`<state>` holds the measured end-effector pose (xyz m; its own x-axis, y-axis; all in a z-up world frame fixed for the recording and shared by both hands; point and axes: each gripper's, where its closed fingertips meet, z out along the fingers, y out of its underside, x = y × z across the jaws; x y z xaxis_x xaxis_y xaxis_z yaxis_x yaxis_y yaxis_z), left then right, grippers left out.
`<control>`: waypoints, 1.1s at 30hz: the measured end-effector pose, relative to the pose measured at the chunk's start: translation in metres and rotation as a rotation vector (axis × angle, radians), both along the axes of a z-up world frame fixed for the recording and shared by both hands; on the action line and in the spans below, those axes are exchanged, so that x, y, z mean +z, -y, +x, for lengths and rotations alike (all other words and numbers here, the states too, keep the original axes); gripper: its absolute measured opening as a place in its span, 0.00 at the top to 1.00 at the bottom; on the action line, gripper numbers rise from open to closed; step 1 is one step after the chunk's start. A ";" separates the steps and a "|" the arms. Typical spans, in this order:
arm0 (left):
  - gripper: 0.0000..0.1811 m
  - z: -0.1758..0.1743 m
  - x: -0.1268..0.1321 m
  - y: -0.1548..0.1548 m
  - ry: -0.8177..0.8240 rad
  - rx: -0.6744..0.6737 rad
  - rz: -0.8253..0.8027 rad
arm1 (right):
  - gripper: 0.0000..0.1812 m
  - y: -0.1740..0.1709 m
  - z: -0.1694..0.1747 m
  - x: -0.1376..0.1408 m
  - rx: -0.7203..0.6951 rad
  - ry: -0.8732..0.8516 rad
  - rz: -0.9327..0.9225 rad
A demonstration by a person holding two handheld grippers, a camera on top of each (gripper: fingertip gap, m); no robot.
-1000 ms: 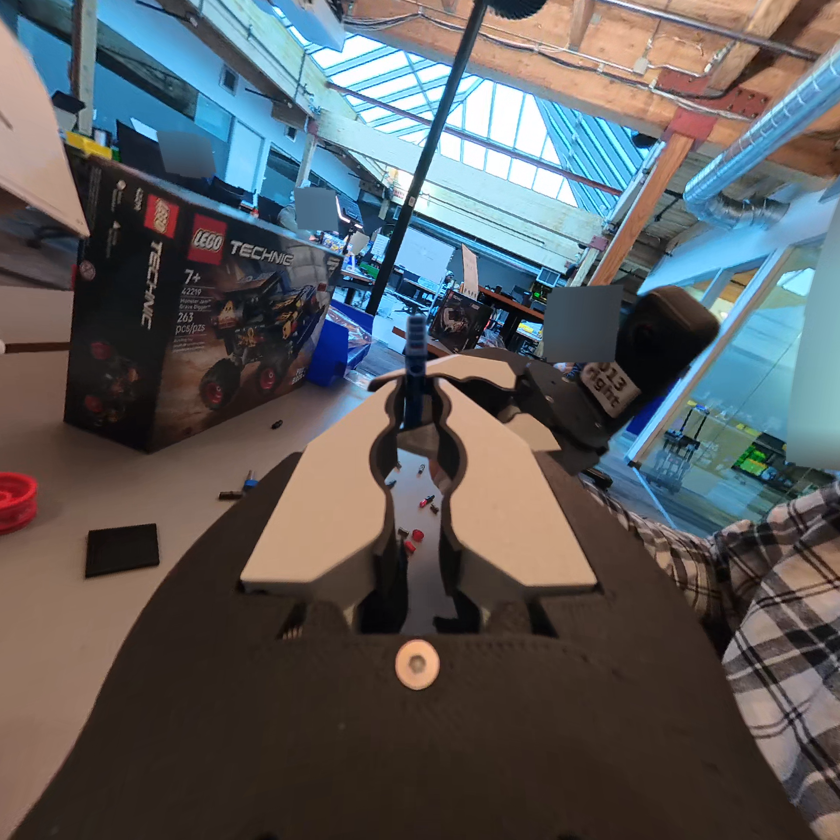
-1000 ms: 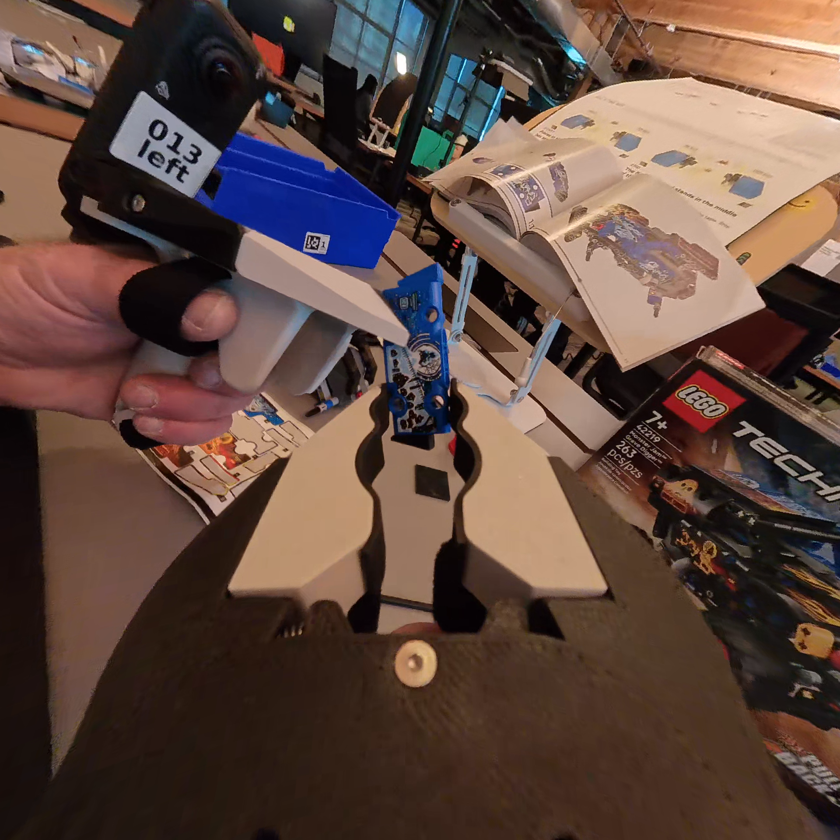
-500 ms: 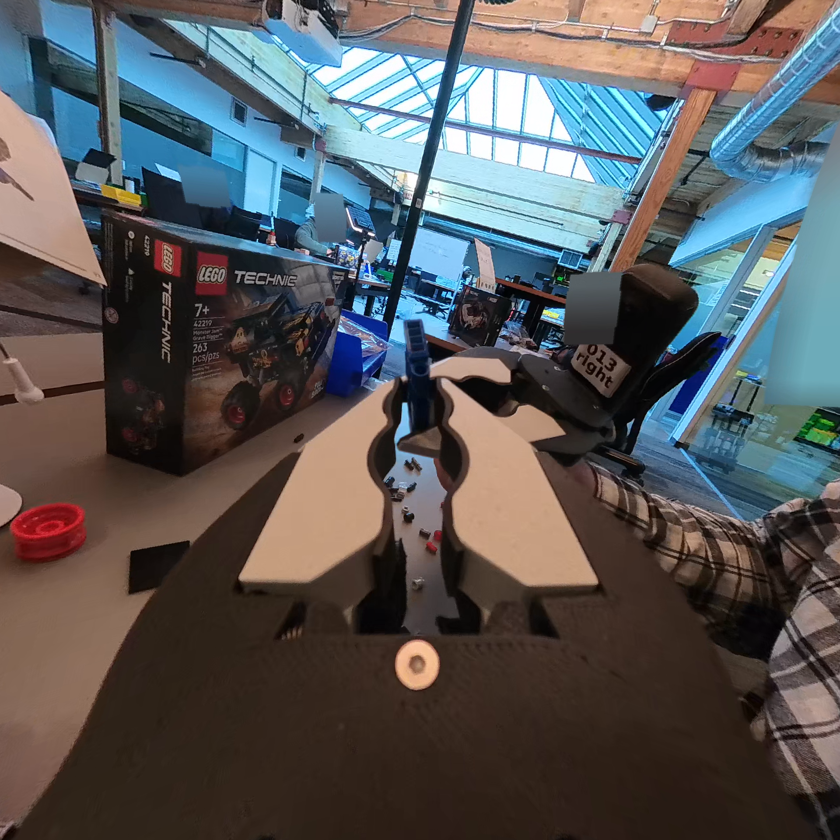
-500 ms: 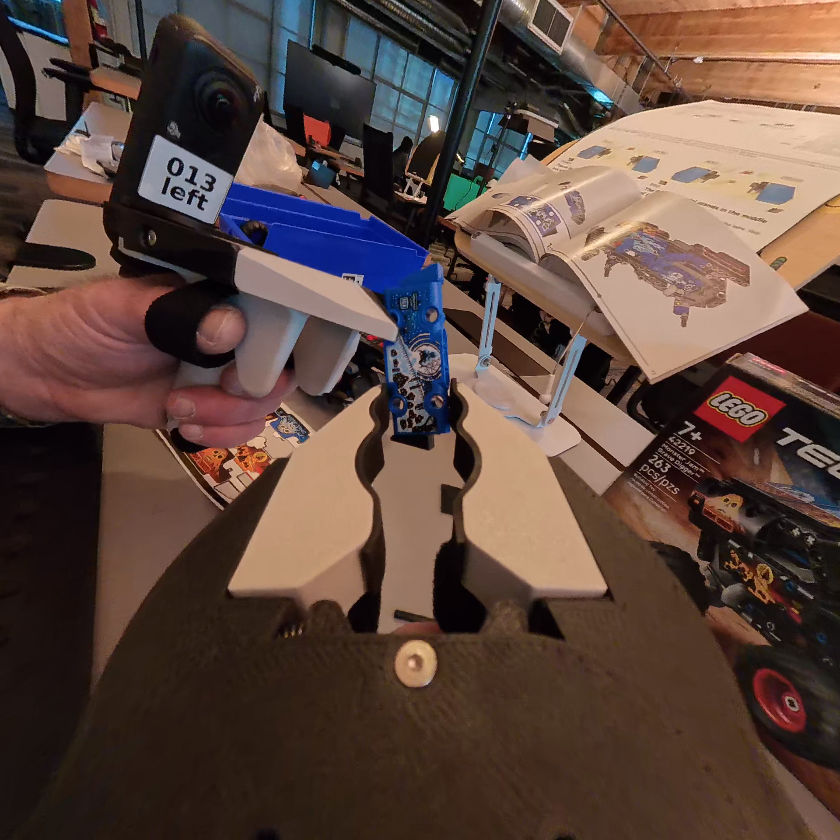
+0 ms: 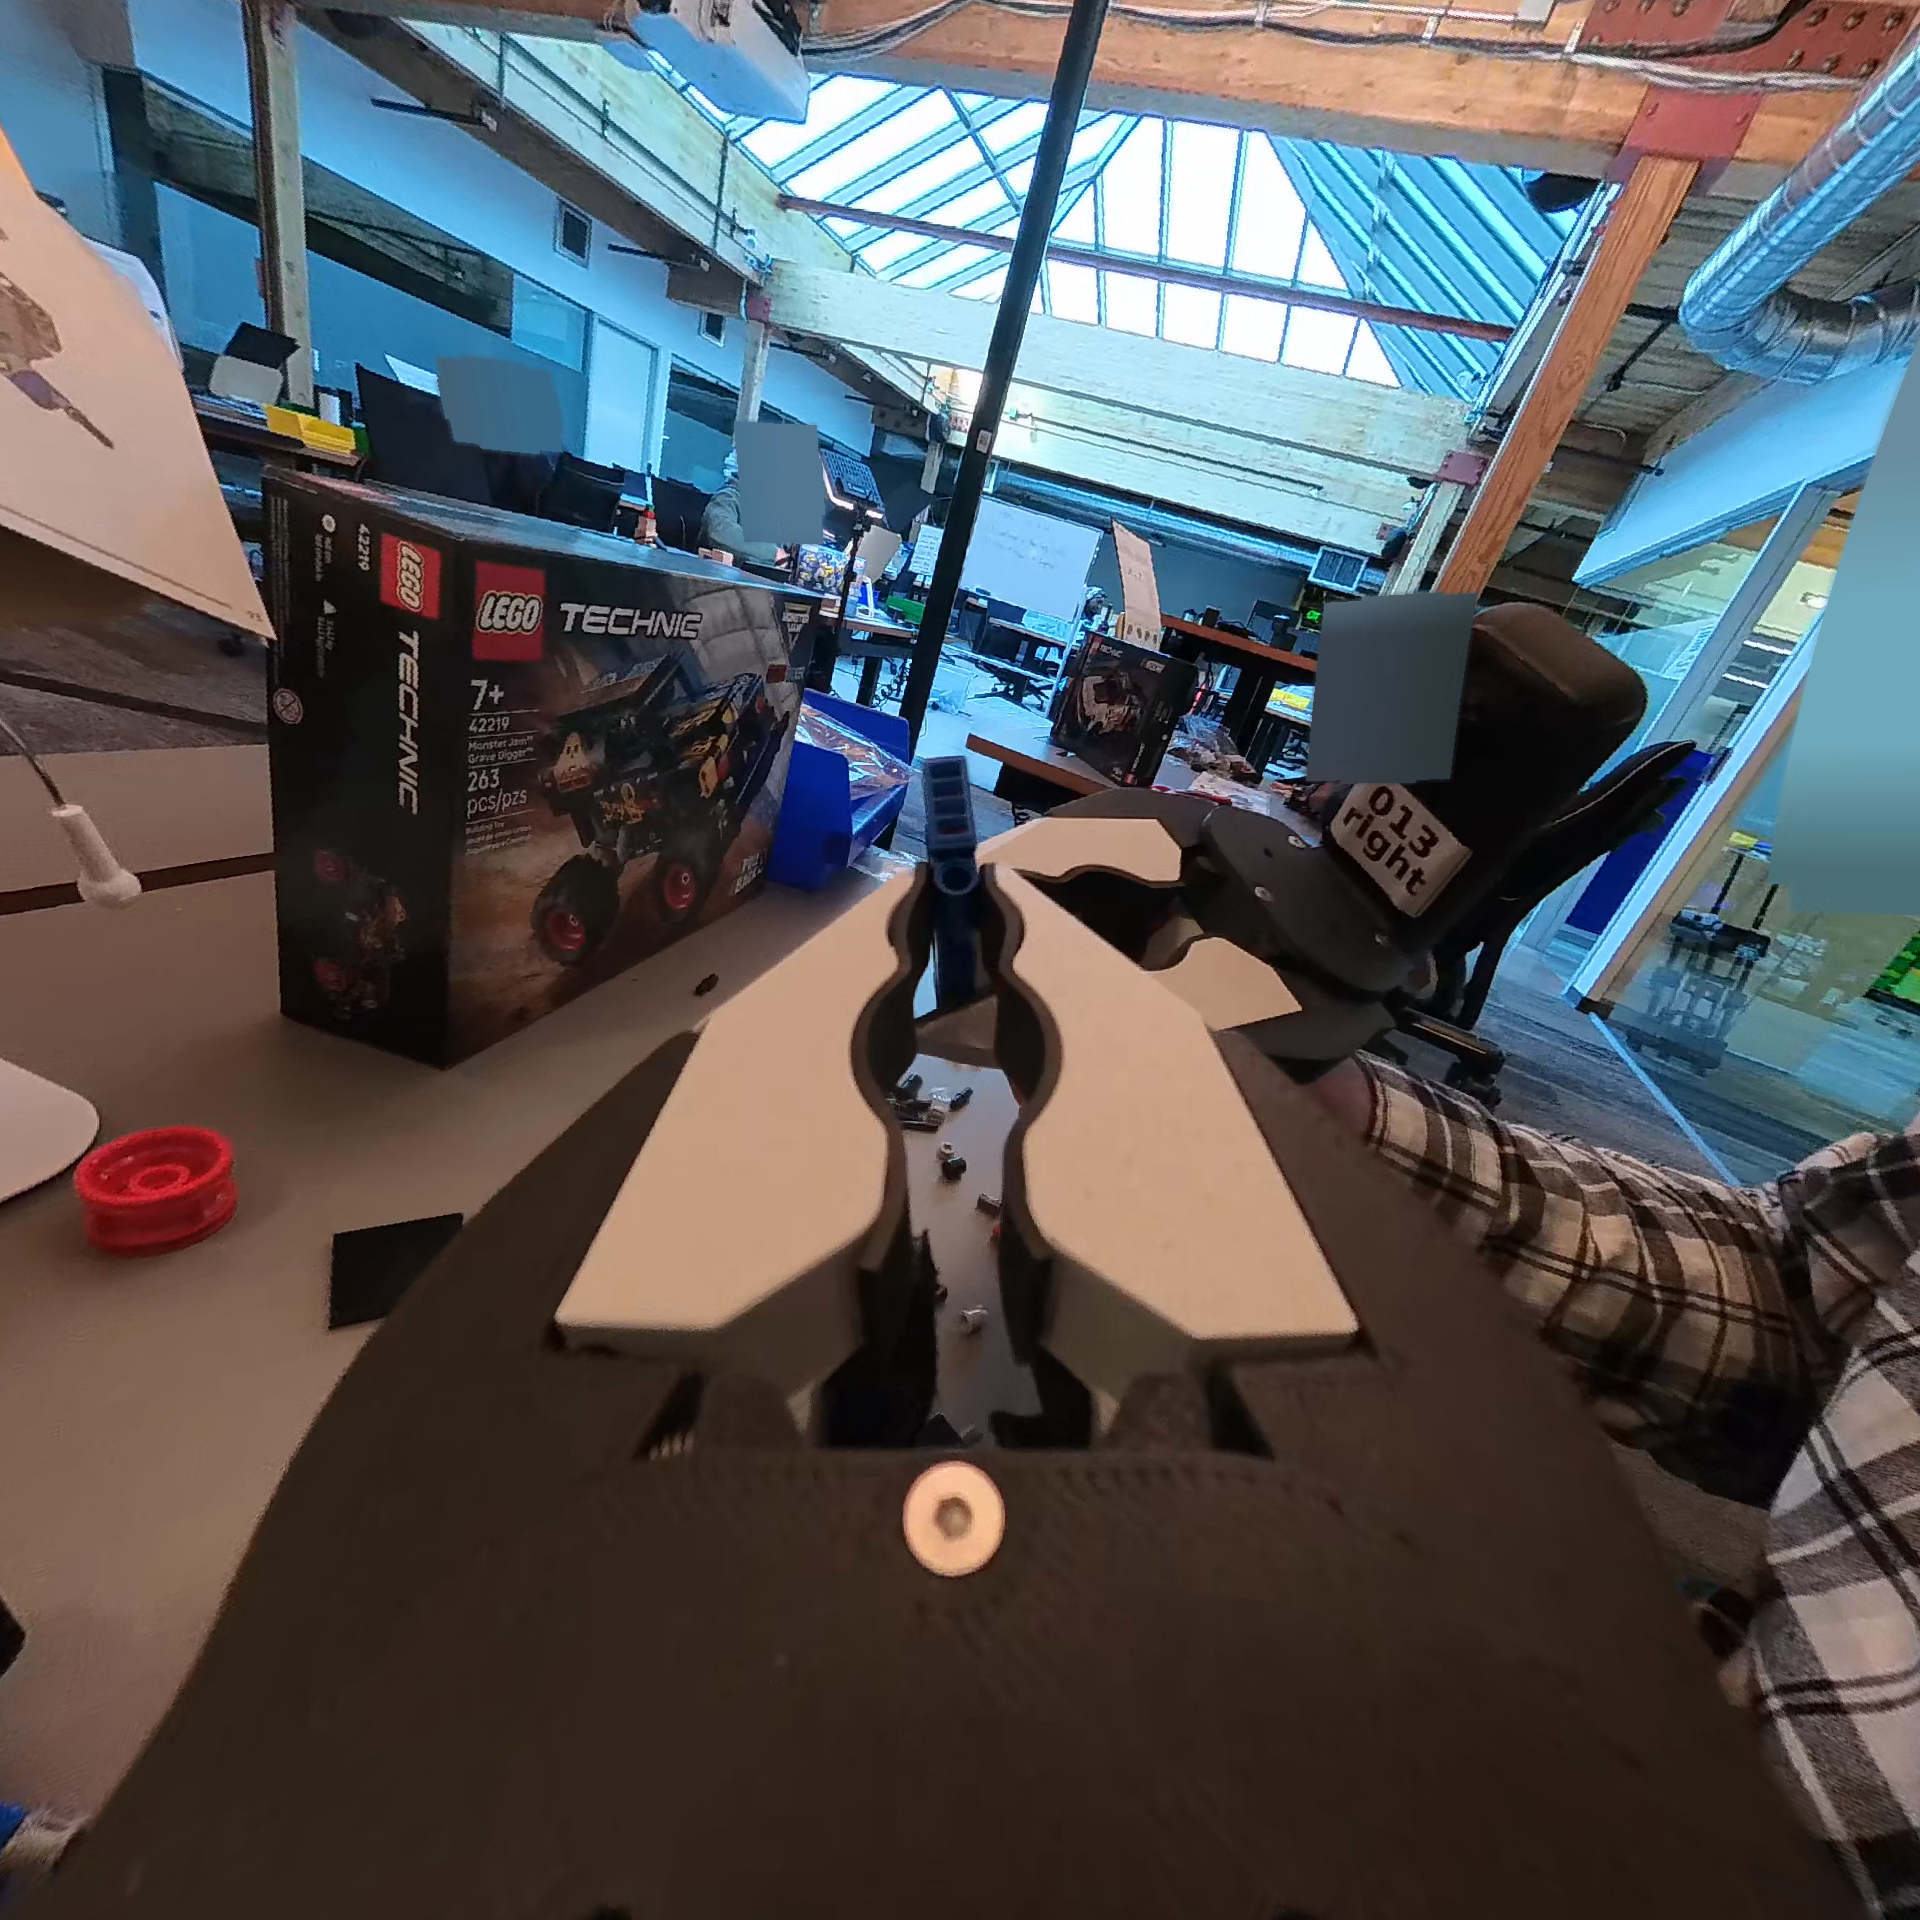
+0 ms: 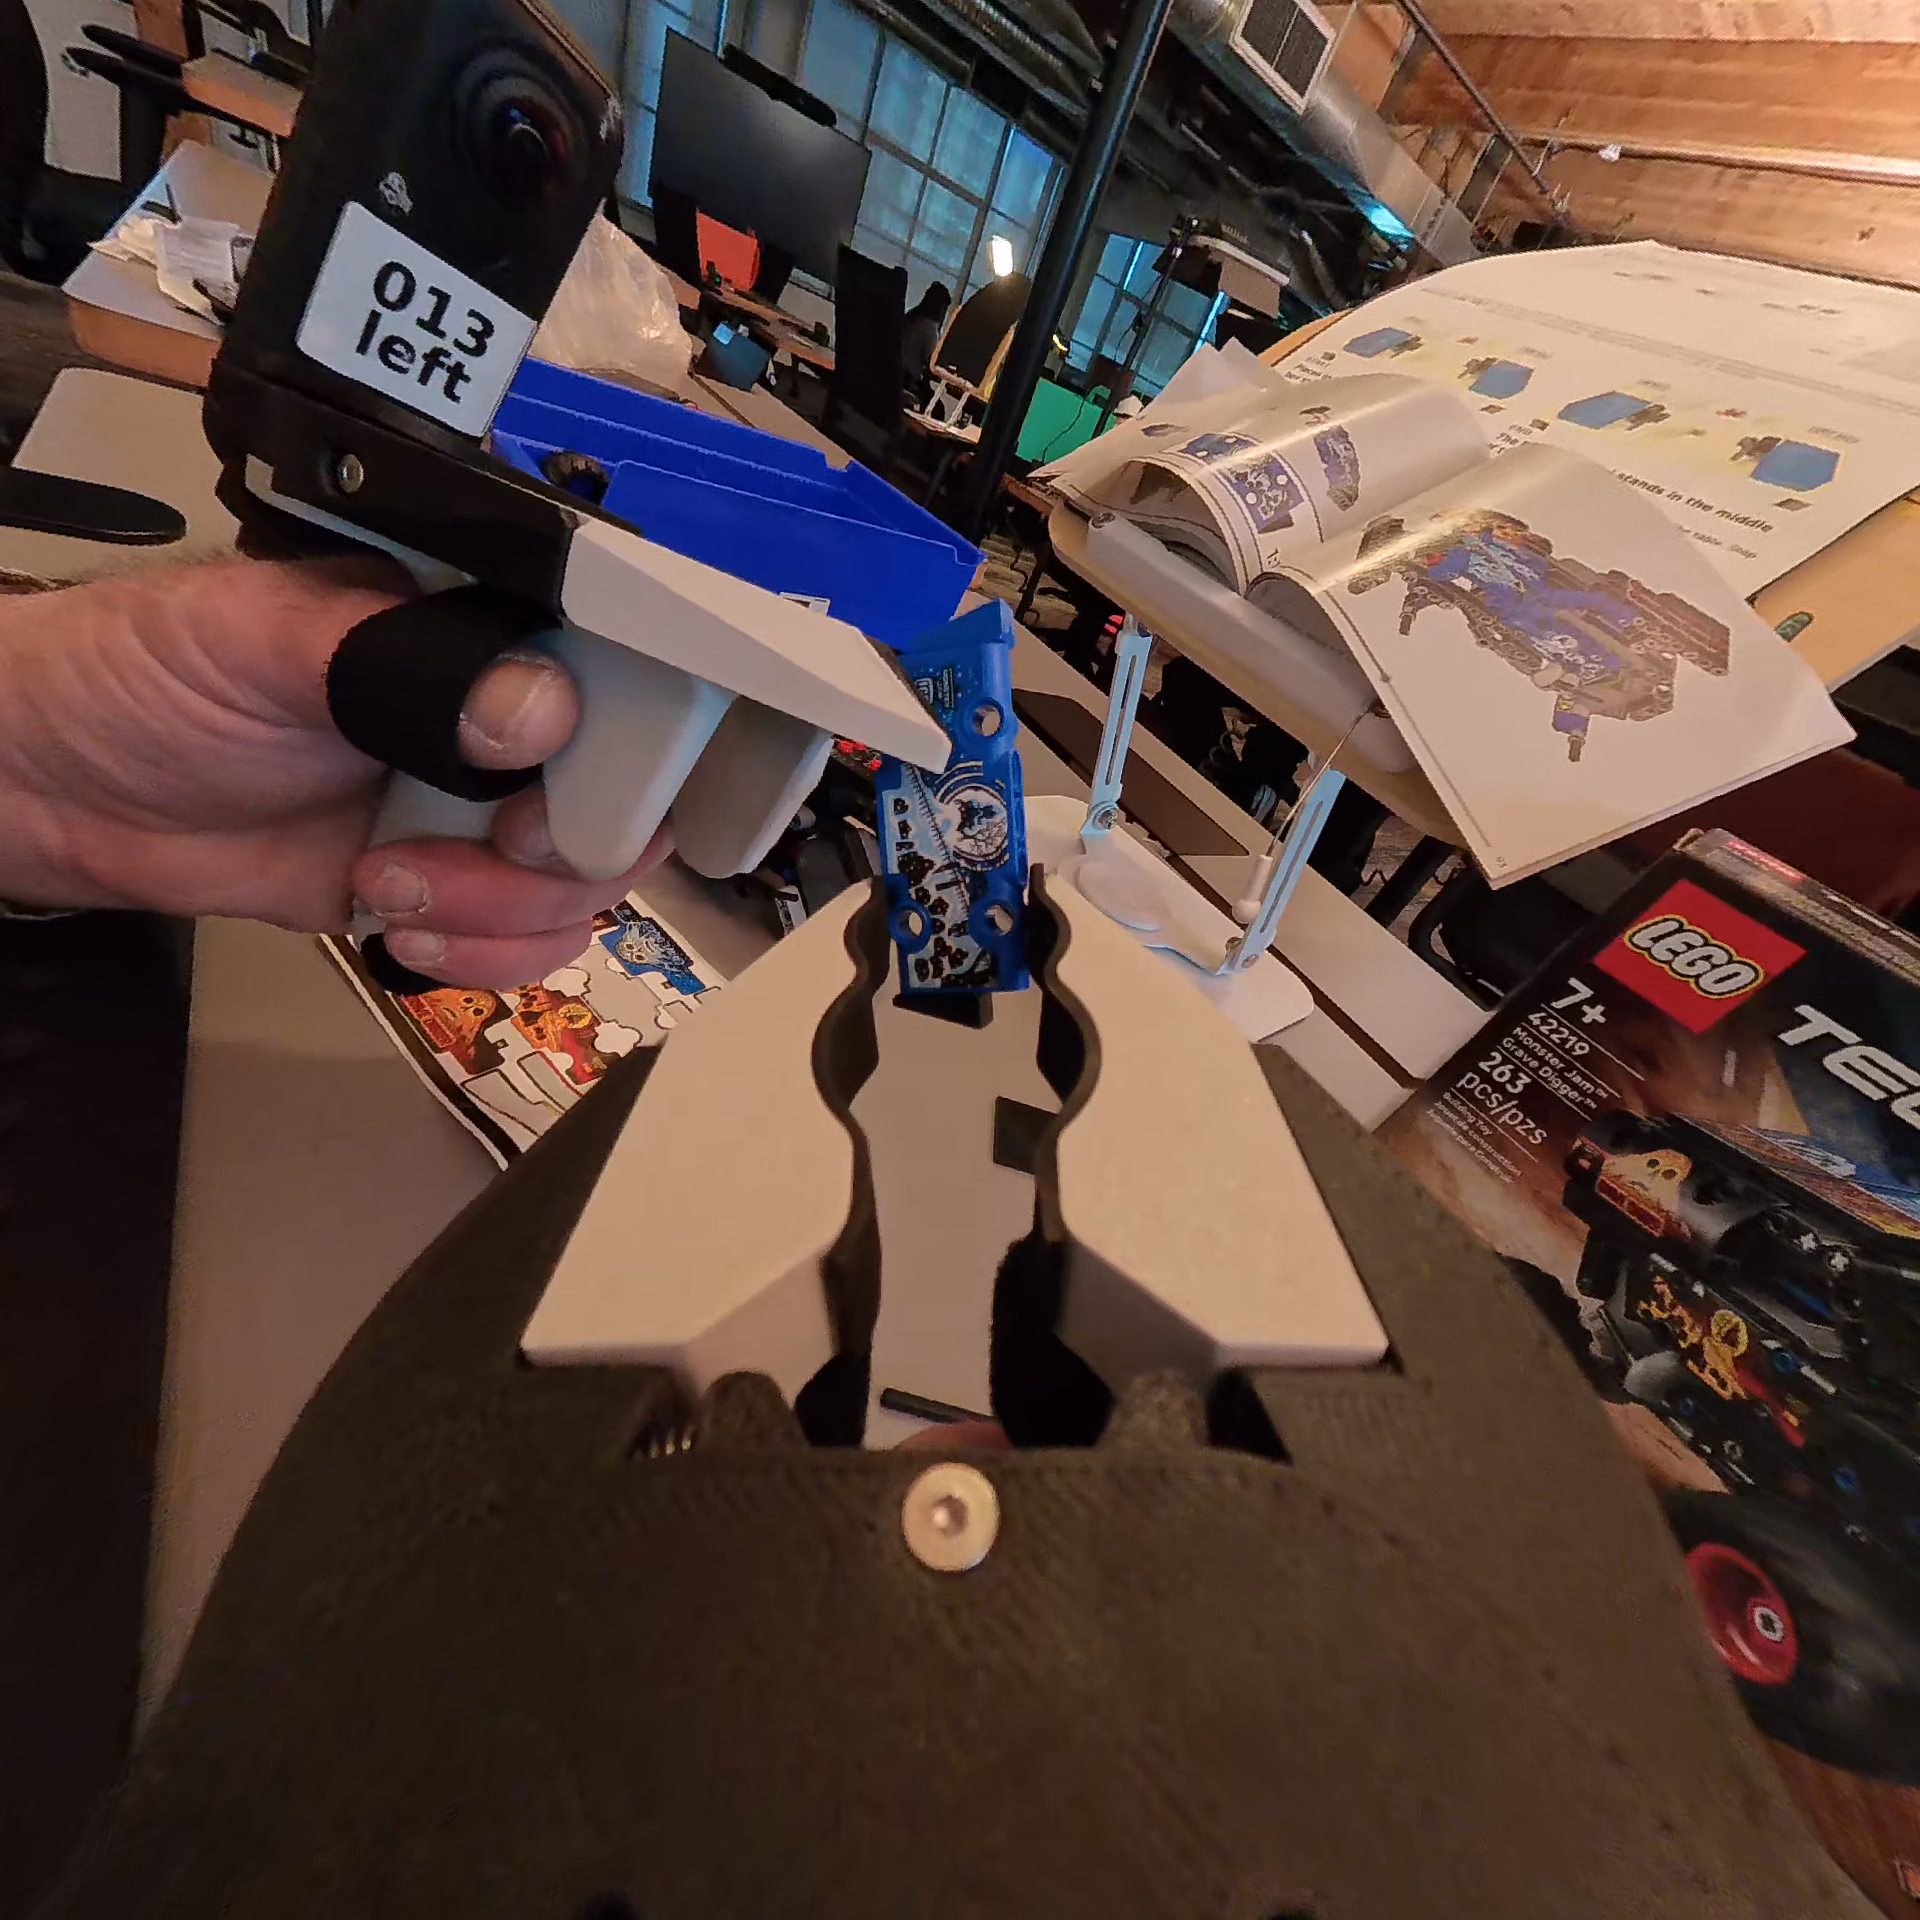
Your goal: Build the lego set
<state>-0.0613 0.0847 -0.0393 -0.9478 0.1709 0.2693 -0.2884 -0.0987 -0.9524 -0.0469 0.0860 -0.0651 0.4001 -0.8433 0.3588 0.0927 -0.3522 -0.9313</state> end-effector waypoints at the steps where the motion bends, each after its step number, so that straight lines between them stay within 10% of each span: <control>1: 0.96 0.000 0.000 0.000 0.002 0.003 -0.001 | 0.86 0.000 0.000 0.000 0.000 0.000 0.000; 33: 0.96 0.006 0.001 -0.002 0.001 0.025 -0.010 | 0.86 0.003 0.001 -0.004 0.008 -0.016 0.012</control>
